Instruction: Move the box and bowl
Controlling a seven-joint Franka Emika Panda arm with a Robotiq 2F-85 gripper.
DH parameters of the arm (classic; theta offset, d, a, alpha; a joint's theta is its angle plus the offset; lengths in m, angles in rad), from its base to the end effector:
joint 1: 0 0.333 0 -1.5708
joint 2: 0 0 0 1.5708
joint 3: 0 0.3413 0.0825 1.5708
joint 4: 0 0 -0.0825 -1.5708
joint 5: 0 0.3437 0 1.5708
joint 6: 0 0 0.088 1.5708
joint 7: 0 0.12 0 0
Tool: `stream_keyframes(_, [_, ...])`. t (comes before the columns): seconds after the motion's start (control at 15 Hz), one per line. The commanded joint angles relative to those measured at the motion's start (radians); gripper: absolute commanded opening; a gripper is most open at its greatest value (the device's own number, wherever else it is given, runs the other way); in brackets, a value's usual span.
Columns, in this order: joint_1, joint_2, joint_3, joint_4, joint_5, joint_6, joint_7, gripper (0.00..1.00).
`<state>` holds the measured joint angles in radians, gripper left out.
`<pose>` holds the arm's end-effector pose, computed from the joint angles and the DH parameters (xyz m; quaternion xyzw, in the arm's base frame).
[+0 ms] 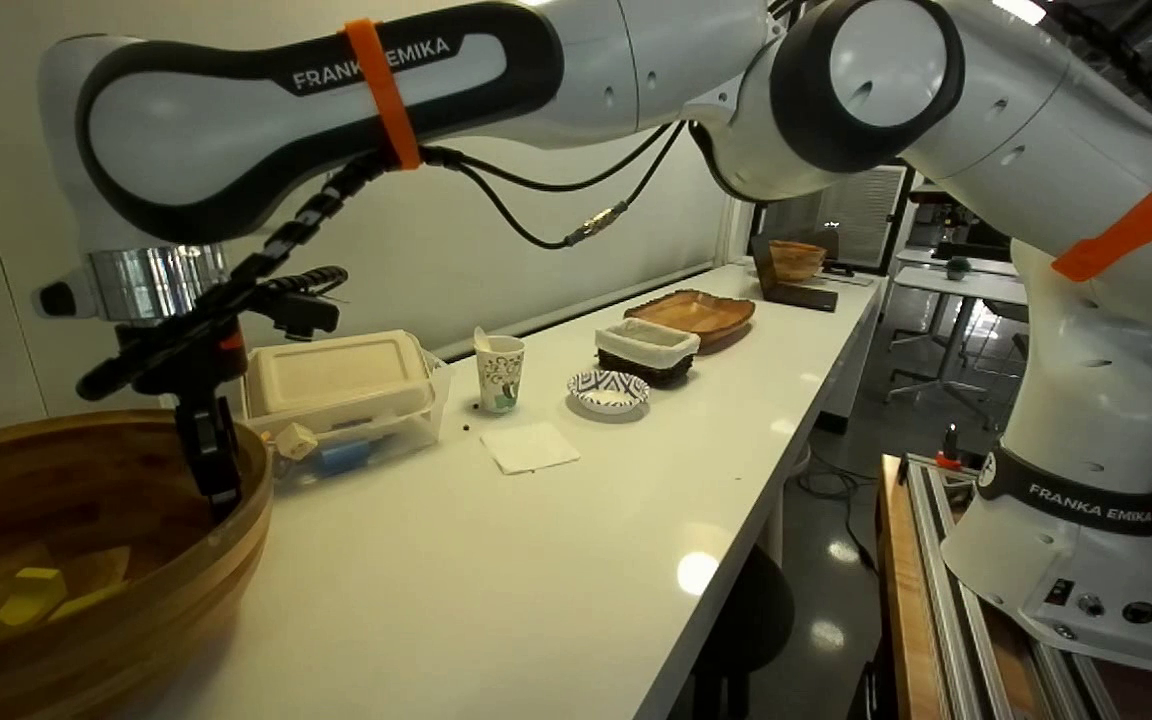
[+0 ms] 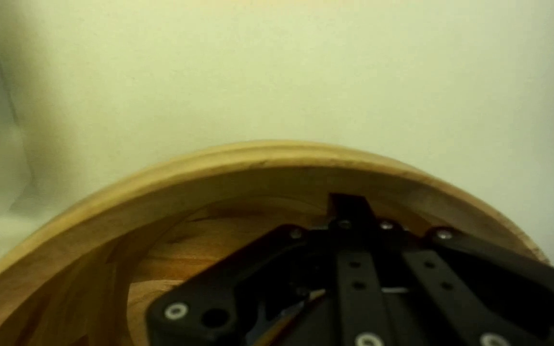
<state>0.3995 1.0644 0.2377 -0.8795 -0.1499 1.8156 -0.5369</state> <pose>0.6617 0.3776 0.2566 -0.8482 -0.5258 0.0549 0.0325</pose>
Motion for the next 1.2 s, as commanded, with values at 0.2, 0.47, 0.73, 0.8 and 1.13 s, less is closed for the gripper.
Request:
stream_keyframes(0.2, [-0.002,-0.063,0.008,-0.177,-0.001,0.025,0.005,0.0])
stream_keyframes(0.47, [-0.012,-0.125,0.024,-0.314,0.016,0.08,0.031,0.0])
stream_keyframes(0.73, [-0.013,-0.217,0.021,-0.473,0.014,0.13,0.098,0.0])
stream_keyframes(0.8, [-0.013,-0.241,0.019,-0.511,0.016,0.139,0.121,0.0])
stream_keyframes(1.13, [-0.025,-0.358,0.024,-0.707,0.031,0.188,0.239,0.0])
